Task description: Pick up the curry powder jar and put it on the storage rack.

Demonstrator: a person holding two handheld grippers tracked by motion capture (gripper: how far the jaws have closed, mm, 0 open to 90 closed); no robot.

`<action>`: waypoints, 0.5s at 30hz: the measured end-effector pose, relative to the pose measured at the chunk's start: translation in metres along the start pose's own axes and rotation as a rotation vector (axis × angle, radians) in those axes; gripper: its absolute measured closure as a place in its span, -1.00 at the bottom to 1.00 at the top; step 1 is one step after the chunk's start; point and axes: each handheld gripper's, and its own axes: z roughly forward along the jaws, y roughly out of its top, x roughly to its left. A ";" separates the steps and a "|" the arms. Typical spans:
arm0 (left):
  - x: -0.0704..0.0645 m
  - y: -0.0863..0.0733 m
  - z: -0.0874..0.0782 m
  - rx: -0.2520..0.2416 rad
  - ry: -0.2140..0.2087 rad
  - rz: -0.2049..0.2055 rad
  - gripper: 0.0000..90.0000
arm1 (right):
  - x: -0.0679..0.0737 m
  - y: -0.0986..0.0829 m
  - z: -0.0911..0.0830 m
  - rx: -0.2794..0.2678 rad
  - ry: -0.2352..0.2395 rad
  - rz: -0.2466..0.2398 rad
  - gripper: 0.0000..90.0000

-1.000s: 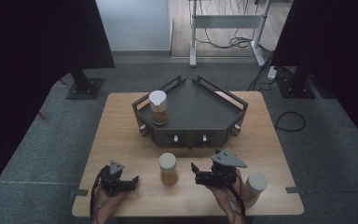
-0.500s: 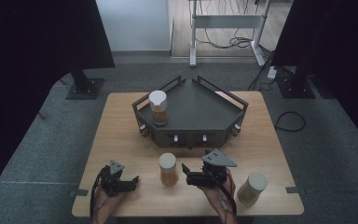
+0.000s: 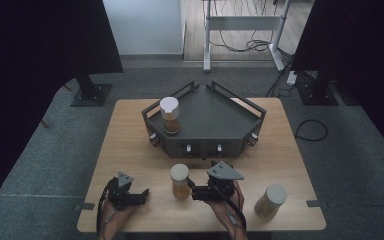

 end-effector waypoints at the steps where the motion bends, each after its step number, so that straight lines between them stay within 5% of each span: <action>1: 0.000 0.000 0.000 0.000 0.000 0.000 -0.93 | 0.001 -0.001 0.001 -0.004 0.004 0.000 -0.95; 15: 0.001 0.000 0.000 0.001 -0.005 0.007 -0.93 | 0.011 -0.001 0.019 -0.004 0.037 -0.028 -0.93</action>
